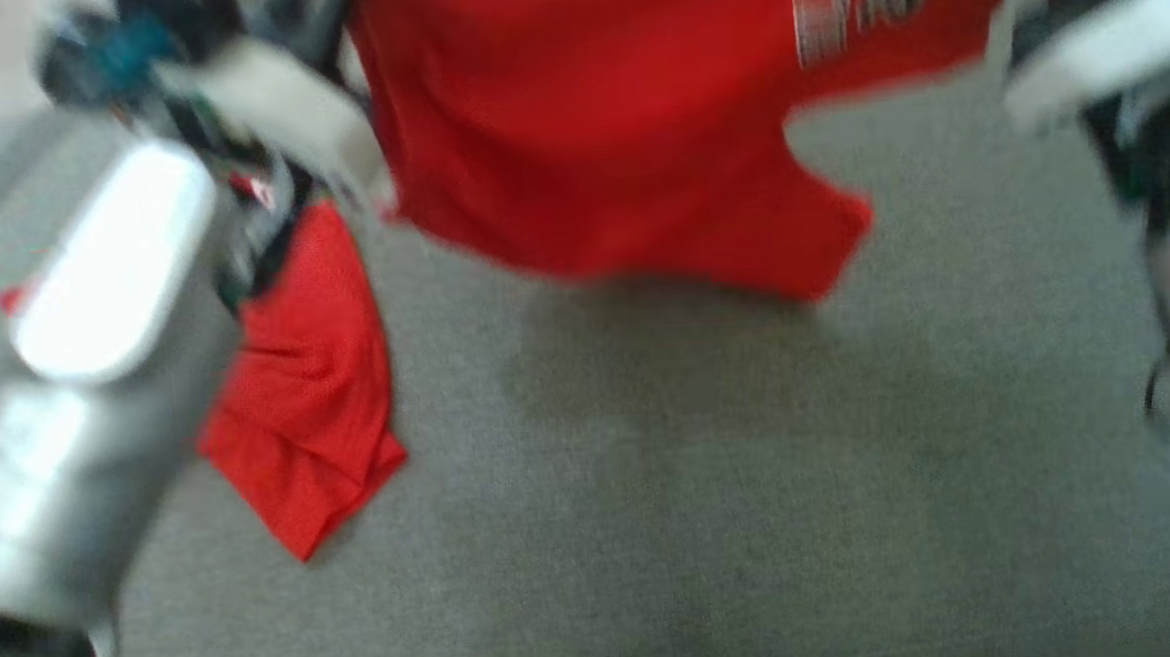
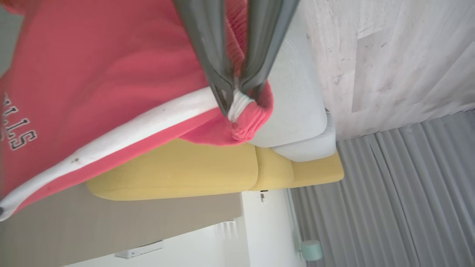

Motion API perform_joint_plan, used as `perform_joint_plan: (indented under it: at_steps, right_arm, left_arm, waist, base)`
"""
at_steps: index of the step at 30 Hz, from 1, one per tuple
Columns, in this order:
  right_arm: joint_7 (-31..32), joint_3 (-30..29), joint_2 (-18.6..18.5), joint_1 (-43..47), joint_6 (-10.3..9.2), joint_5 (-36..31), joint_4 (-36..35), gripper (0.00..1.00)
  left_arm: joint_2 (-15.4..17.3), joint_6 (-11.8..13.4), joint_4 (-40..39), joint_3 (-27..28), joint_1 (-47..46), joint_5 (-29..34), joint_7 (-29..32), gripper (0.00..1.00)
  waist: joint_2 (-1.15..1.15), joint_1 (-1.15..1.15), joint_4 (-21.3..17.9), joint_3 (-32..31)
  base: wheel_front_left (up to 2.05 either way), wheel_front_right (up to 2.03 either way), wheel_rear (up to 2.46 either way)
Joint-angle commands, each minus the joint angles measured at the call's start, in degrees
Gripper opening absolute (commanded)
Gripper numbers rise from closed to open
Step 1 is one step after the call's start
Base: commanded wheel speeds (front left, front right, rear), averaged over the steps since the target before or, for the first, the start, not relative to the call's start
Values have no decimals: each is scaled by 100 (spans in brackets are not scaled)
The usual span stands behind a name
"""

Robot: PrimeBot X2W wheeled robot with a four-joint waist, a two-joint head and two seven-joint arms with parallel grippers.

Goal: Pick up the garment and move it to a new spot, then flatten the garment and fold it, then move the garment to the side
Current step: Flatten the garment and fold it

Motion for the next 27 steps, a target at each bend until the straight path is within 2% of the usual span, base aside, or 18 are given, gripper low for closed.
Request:
perform_joint_plan:
  at_steps: [1, 7, 12, 16, 20, 24, 27]
  right_arm:
    - [-127, 104, -8, -824, -4, 29, 156, 0]
    - [-1060, 21, 401, -2579, -4, -350, 1670, 0]
    - [-1495, -117, 652, -3071, -4, -632, 2541, 0]
    - [-1611, 116, 707, -2896, -4, -734, 3254, 0]
    - [-1510, 524, 548, -2420, -4, -580, 3973, 0]
    - [-1248, 1099, 329, -1877, -4, -141, 4374, 0]
    - [-854, 1684, 124, -1424, -4, 354, 4401, 0]
  left_arm:
    - [263, 1, 61, 378, -843, 74, -3, 0]
    - [115, 89, 963, 604, -2151, 377, -609, 0]
    - [-109, 96, 1597, 669, -2605, 456, -1175, 0]
    - [-440, -140, 2117, 528, -2415, 401, -1482, 0]
    - [-702, -407, 2480, 265, -1785, 360, -1595, 0]
    - [-804, -602, 2693, -53, -977, 344, -1640, 0]
    - [-809, -677, 2714, -306, -406, 368, -1649, 0]
  waist:
    - [0, -1, -204, 636]
    - [0, -1, -369, 1160]
    - [0, -1, -368, 1248]
    - [0, -1, -290, 1202]
    - [0, -1, -199, 1062]
    - [0, -1, -140, 823]
    - [0, -1, -116, 606]
  base:
    - [0, 0, 0]
    - [0, 0, 0]
    - [0, 0, 0]
    - [0, 0, 0]
    - [0, 0, 0]
    - [0, 0, 0]
    - [0, 0, 0]
